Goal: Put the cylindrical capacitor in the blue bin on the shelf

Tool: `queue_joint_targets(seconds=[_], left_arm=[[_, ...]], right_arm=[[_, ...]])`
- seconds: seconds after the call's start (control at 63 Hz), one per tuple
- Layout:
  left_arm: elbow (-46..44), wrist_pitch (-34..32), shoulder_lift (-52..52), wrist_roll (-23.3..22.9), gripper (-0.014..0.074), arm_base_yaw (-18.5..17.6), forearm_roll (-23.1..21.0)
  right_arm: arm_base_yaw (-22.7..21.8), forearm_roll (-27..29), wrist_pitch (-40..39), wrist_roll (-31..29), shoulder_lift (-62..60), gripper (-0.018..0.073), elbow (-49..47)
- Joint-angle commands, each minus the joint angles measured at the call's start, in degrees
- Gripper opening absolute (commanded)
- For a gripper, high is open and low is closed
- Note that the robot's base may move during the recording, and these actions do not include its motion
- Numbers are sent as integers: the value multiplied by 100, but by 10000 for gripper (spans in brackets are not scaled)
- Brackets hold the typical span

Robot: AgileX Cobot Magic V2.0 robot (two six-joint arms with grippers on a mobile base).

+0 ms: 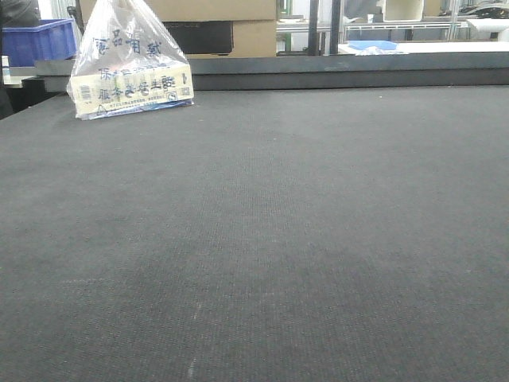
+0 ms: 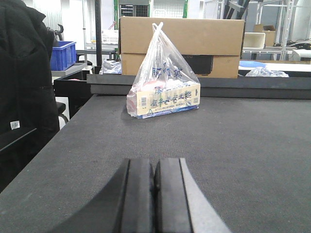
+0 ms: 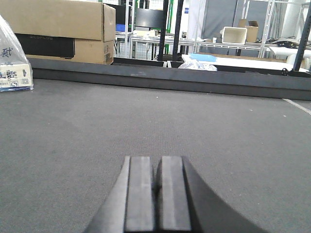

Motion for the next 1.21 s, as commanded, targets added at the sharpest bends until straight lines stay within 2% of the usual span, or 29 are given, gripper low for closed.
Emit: queue_joint_targets(seconds=[0.0,0.872,0.952,1.063,1.19], left_arm=[[-18,-100,-22,-29,-111,16,7],[-18,-181,-22,-29,-111,18,7],[-94,0,-22,-29,-111,18,7],[-756,629,-22,-29,-111,18,7],[-1763,1964,173,-52,-111,18,-4]], right_arm=[[-28,12,-95,-7,-17,-165,0],[-31,12,-244,-7,-17,-165,0],[-31,12,-49,-7,-17,-165,0],[-31,12,788,-7,-17,-165,-656],[-31,0,1629,-7,346,-165,-1614]])
